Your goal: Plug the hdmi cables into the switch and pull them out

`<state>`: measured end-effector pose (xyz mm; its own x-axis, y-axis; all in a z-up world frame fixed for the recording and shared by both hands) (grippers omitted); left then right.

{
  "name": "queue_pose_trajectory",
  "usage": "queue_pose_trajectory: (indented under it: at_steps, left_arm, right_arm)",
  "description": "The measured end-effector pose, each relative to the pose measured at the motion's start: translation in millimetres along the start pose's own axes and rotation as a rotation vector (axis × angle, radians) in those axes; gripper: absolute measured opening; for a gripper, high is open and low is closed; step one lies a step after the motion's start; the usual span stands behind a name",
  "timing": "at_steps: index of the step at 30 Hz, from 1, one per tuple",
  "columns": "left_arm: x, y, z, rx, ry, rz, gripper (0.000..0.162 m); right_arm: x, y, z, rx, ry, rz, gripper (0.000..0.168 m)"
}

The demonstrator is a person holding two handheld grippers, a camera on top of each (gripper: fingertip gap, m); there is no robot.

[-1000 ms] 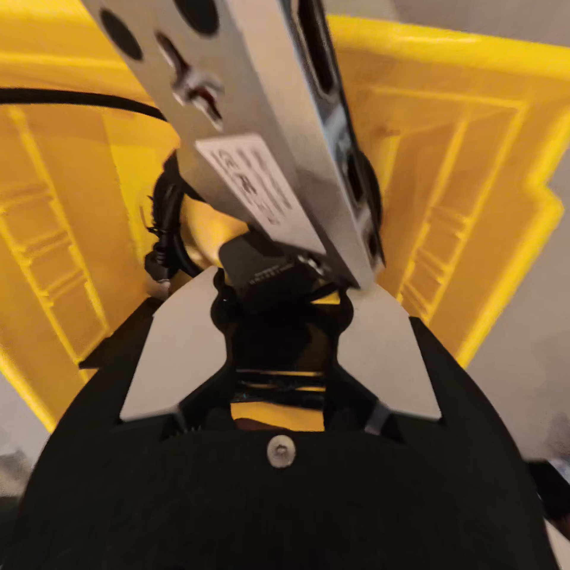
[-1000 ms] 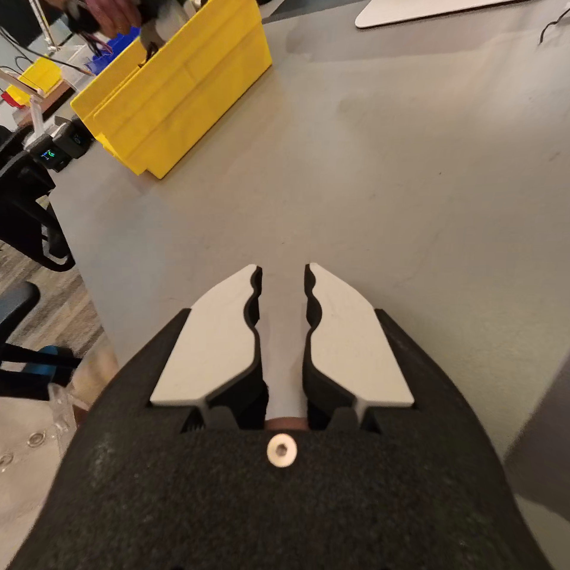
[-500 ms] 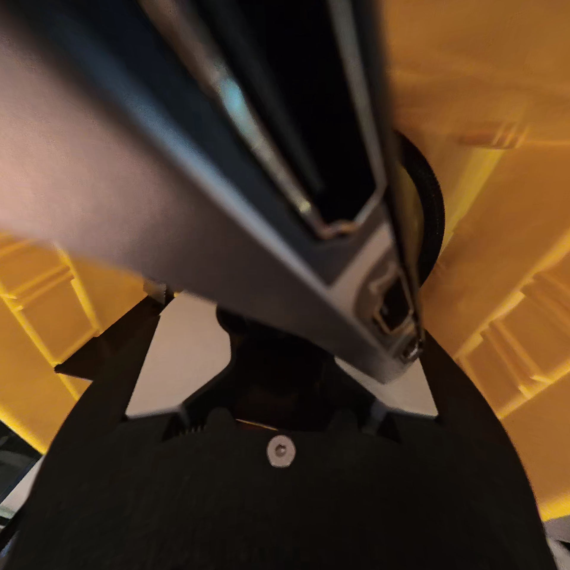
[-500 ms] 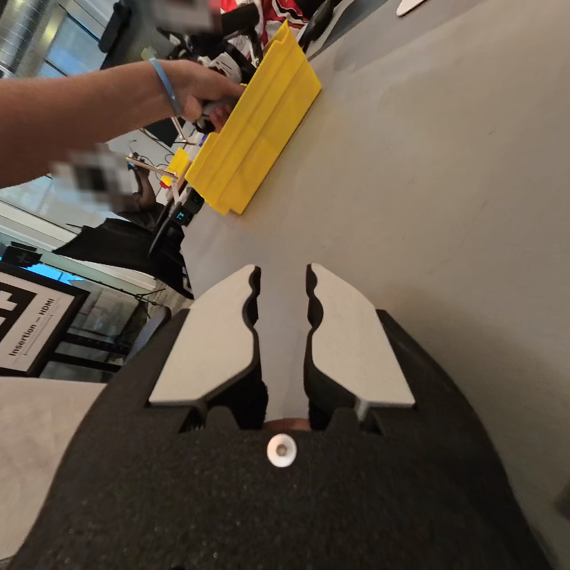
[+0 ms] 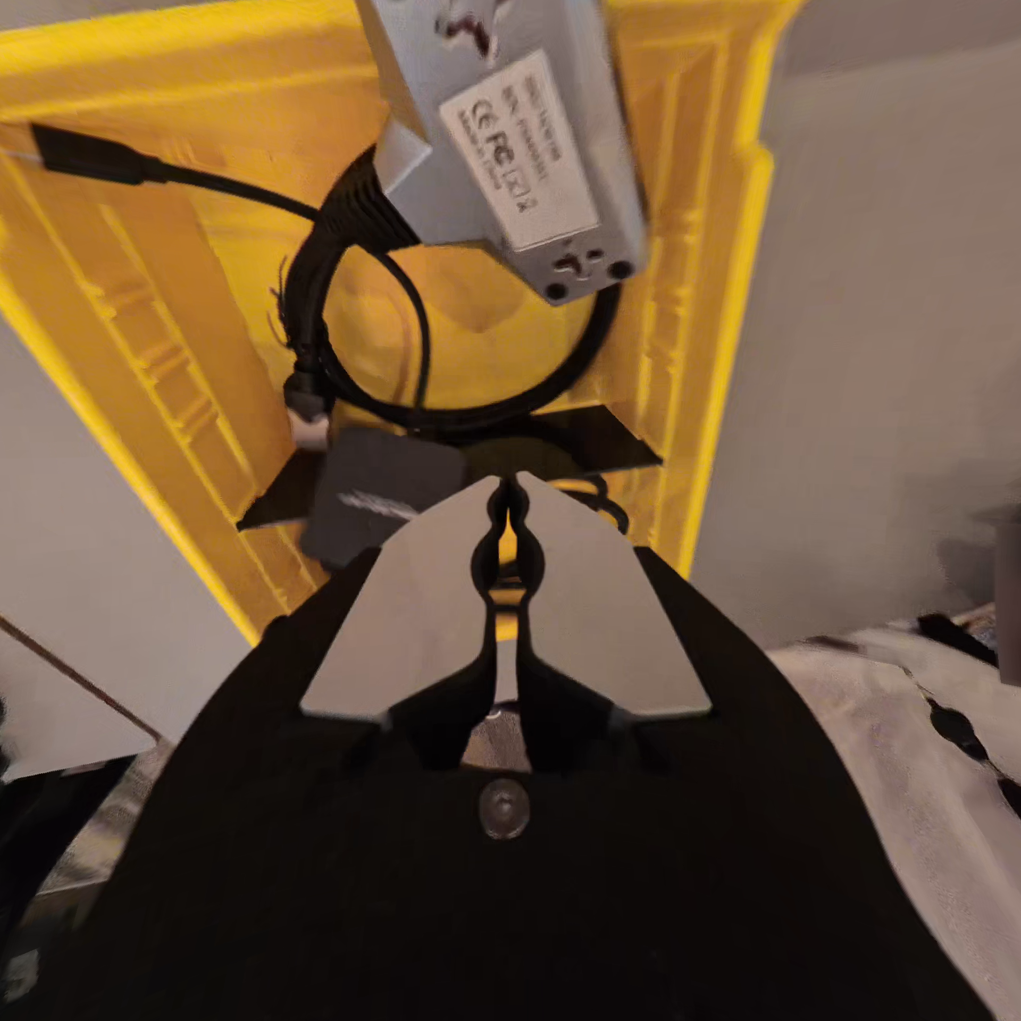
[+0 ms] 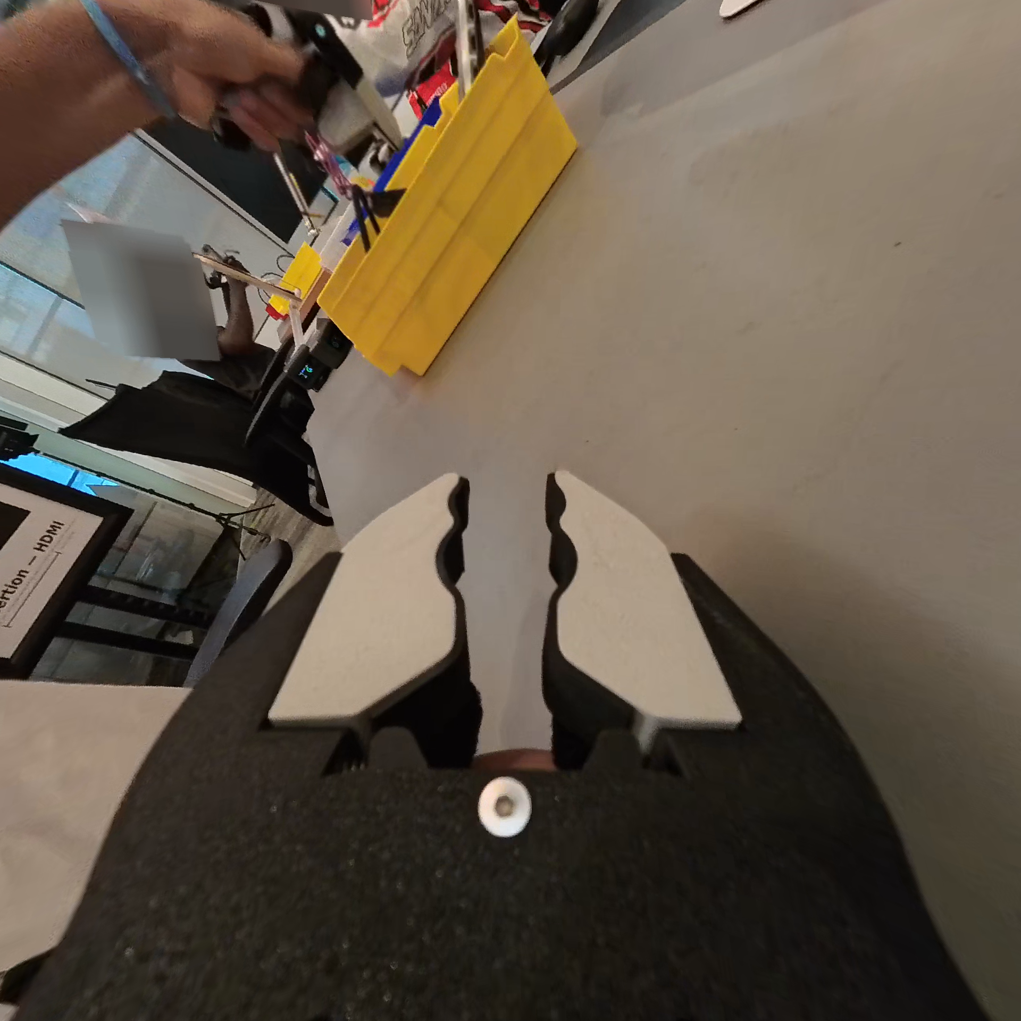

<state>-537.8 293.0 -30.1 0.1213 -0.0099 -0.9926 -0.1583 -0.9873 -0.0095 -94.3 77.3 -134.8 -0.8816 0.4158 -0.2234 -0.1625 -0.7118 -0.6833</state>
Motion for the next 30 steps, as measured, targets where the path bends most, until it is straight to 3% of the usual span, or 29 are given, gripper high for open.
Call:
queue_pose_trajectory:
  at_steps: [6, 8, 9, 14, 20, 24, 27, 28, 30]
  left_arm:
    - [-32.9, 26.5, -4.8, 0.148, -0.048, 0.034, 0.000]
    - [-25.0, 31.9, -2.7, 0.156, -0.083, 0.070, 0.039]
    - [-19.0, 30.7, 1.6, 0.146, -0.108, 0.071, 0.051]
    - [18.1, 15.6, 25.7, 0.090, -0.116, 0.147, 0.074]
    - [37.0, -6.0, 40.6, 0.059, -0.062, 0.254, 0.083]
    - [53.3, -4.1, 47.3, 0.050, -0.061, 0.345, 0.081]
    - [61.2, -1.5, 48.8, 0.081, -0.058, 0.377, 0.076]
    - [61.6, -0.5, 48.9, 0.116, -0.048, 0.379, 0.064]
    - [62.0, 2.1, 49.8, 0.137, -0.024, 0.371, 0.061]
  right_arm:
    - [3.6, 3.8, 0.6, -0.035, 0.026, 0.030, 0.026]
    - [4.4, 5.1, 0.7, -0.050, 0.036, 0.040, 0.026]
    - [4.6, 5.6, 0.8, -0.055, 0.040, 0.043, 0.026]
    - [4.7, 7.0, 2.6, -0.059, 0.038, 0.048, 0.026]
    - [5.2, 8.8, -0.5, -0.056, 0.046, 0.066, 0.026]
    - [4.1, 10.7, -2.1, -0.056, 0.055, 0.074, 0.026]
    - [3.3, 11.5, -3.2, -0.057, 0.061, 0.079, 0.027]
    - [3.3, 11.8, -3.4, -0.058, 0.062, 0.082, 0.027]
    - [3.7, 12.6, -3.7, -0.059, 0.062, 0.090, 0.027]
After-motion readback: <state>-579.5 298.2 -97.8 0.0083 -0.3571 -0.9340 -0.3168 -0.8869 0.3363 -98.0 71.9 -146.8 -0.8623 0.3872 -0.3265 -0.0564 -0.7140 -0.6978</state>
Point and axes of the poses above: each gripper's, where its closed fingertips meet, x out along the fingers, y out of its underside, z = x × y across the jaws, the point moved 6 cm from there along -x, back along the fingers, and after that the axes turned 3 degrees about -z, right-handed, at the moved point
